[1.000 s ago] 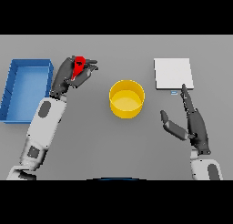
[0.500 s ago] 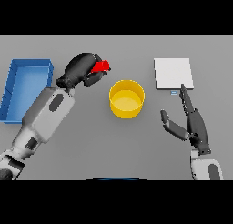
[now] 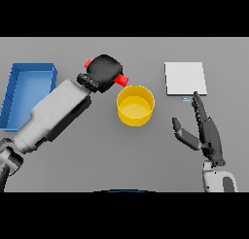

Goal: Pick up the red beaker and tilt it to pour out 1 green nut into yellow bowl. Pick up the yellow bowl and place it on the metallic measuring scale.

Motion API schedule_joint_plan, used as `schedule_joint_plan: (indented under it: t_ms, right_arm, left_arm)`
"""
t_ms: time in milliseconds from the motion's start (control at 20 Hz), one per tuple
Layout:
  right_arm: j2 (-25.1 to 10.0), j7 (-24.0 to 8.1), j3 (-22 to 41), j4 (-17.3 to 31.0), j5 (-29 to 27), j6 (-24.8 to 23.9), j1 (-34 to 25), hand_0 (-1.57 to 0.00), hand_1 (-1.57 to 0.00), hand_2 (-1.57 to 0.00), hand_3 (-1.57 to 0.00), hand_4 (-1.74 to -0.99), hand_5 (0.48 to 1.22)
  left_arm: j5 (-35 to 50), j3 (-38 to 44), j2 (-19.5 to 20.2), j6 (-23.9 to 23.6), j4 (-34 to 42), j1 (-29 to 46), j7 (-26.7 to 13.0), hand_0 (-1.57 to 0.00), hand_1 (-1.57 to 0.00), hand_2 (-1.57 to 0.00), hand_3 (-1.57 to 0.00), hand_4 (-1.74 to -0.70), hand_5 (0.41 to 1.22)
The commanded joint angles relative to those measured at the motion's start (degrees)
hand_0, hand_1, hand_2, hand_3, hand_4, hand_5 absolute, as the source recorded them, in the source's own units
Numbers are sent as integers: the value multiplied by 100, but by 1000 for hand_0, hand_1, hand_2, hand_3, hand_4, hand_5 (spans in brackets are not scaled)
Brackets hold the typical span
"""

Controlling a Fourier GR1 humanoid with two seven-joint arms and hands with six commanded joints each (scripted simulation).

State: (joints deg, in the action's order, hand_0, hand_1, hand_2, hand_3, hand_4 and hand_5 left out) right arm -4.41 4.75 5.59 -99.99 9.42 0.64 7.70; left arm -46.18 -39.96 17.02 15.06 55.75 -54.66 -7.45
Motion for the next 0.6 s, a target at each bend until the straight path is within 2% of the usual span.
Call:
schedule_joint_plan:
  t_ms: [0,100,250,450,550]
  right_arm:
    - [17,-17,-5,54,-51,36,-21,1,1,1,1,-1197,659]
    - [84,3,22,88,-91,61,34,1,1,1,1,-1206,639]
    - [67,72,-14,46,12,-67,-15,1,1,1,1,-1221,617]
    - [61,179,-3,86,138,-152,25,1,1,1,1,-1205,584]
    - [116,77,-11,66,113,-196,-114,1,1,1,1,-1185,575]
  left_arm:
    - [-126,-121,49,121,-72,-110,89,-1571,-1571,-1571,-1349,-1717,1215]
    - [-330,-314,-29,309,-184,-341,197,-1571,-1571,-1571,-1295,-1719,1217]
    - [-637,-642,-119,453,-458,-641,580,-1571,-1571,-1571,-1429,-1725,1219]
    - [-1111,-1131,-167,532,-644,-951,927,-1571,-1571,-1571,-1513,-1732,1220]
    - [-1382,-1385,-185,534,-732,-1134,1041,-1571,-1571,-1571,-1534,-1734,1220]
